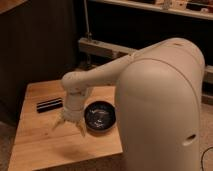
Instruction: Push the eraser across the table
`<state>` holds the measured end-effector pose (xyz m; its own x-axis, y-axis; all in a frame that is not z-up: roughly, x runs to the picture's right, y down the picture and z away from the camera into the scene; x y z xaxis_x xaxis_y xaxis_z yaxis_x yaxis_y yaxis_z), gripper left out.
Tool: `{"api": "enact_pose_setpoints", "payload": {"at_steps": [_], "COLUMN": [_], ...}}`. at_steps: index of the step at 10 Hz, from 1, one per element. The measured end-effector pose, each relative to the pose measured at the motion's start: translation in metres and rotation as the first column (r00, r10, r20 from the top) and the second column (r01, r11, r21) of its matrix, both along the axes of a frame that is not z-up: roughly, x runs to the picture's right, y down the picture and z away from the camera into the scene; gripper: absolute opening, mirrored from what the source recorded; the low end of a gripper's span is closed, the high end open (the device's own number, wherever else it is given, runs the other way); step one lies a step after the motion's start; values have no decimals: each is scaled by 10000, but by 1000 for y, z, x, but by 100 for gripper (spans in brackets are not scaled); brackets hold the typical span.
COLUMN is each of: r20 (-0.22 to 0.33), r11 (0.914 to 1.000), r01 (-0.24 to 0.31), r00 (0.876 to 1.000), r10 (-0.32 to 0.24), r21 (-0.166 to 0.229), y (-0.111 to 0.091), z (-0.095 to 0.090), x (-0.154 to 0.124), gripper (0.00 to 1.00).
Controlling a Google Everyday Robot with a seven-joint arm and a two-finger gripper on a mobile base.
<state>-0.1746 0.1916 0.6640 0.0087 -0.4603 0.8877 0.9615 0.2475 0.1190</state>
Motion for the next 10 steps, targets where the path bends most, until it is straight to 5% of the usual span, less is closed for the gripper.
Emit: {"api": "enact_pose_setpoints", "payload": {"at_steps": [7, 10], "r20": [3, -161], "r11": [10000, 9923], "r01": [31, 263], "r00": [10000, 9996], "r10": [-31, -245], "r21": [60, 1208], "y": [-1, -34], "z": [-1, 6], "x": [0, 2], "gripper": [80, 66]}}
